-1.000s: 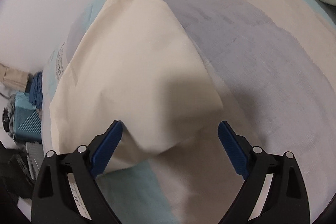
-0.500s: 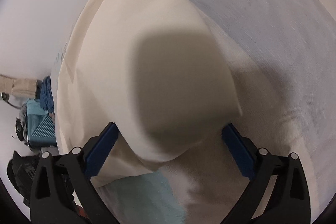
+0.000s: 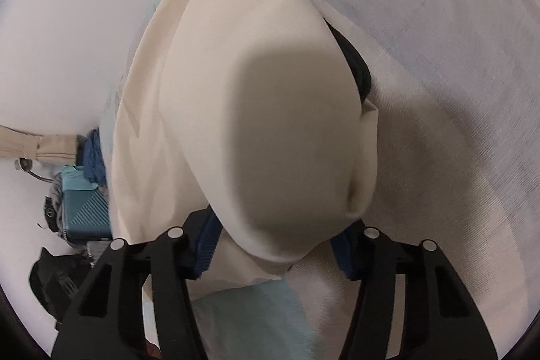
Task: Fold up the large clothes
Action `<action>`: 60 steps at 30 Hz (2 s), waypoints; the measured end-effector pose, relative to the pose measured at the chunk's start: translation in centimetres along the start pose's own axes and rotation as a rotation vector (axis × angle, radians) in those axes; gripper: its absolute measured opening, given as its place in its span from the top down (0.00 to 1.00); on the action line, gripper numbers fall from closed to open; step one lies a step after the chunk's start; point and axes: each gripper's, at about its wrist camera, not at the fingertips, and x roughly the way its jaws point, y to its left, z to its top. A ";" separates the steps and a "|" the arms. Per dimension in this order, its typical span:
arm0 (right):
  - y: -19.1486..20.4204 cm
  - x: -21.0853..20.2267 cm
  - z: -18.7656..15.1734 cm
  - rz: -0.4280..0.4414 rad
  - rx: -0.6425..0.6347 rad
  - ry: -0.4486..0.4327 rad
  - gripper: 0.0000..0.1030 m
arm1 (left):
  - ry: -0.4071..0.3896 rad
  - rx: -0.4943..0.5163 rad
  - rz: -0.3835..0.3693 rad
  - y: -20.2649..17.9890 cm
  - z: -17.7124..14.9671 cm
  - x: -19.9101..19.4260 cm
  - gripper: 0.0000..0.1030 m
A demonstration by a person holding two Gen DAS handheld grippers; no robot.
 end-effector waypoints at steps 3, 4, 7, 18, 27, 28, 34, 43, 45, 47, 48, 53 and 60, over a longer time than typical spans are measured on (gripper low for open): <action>-0.9 -0.3 0.3 0.007 0.047 0.009 0.27 | -0.006 0.002 -0.009 0.3 0.1 -0.4 0.81; -1.1 -0.4 0.4 0.011 0.066 0.001 0.27 | -0.015 -0.004 -0.023 0.5 0.2 -0.7 0.85; 0.3 -0.4 0.6 -0.006 0.025 -0.040 0.27 | -0.018 -0.010 -0.045 0.9 0.1 -0.5 0.84; -0.3 -1.0 2.2 0.007 0.036 -0.047 0.24 | 0.059 0.034 -0.063 -1.4 0.1 1.9 0.05; 1.5 0.8 2.7 -0.026 -0.021 -0.034 0.36 | 0.060 0.027 -0.054 -1.2 -1.3 2.9 0.05; 1.8 0.8 2.7 -0.034 -0.033 -0.035 0.43 | 0.064 0.028 -0.048 -1.3 -1.3 3.3 0.05; 4.2 -0.1 2.7 -0.056 -0.148 -0.052 0.71 | 0.064 0.029 -0.048 -1.4 -1.7 3.9 0.05; 10.9 -1.8 1.9 -0.101 -0.353 -0.129 0.76 | 0.026 -0.006 -0.064 0.0 -1.2 2.2 0.05; 12.3 -2.2 2.0 -0.109 -0.396 -0.147 0.76 | 0.027 -0.023 -0.055 1.5 -1.2 0.8 0.06; 13.6 -2.5 1.9 -0.125 -0.447 -0.163 0.76 | 0.010 -0.017 -0.002 3.6 -1.6 -0.6 0.06; 14.4 -2.6 1.7 -0.134 -0.477 -0.169 0.76 | 0.007 -0.026 0.007 4.7 -1.8 -1.0 0.06; 17.3 -3.0 0.8 -0.165 -0.605 -0.195 0.76 | 0.034 -0.069 0.020 8.2 -2.7 -0.1 0.06; 21.4 -3.8 -2.0 -0.186 -0.835 -0.233 0.76 | 0.046 -0.025 0.034 7.4 -2.9 2.0 0.05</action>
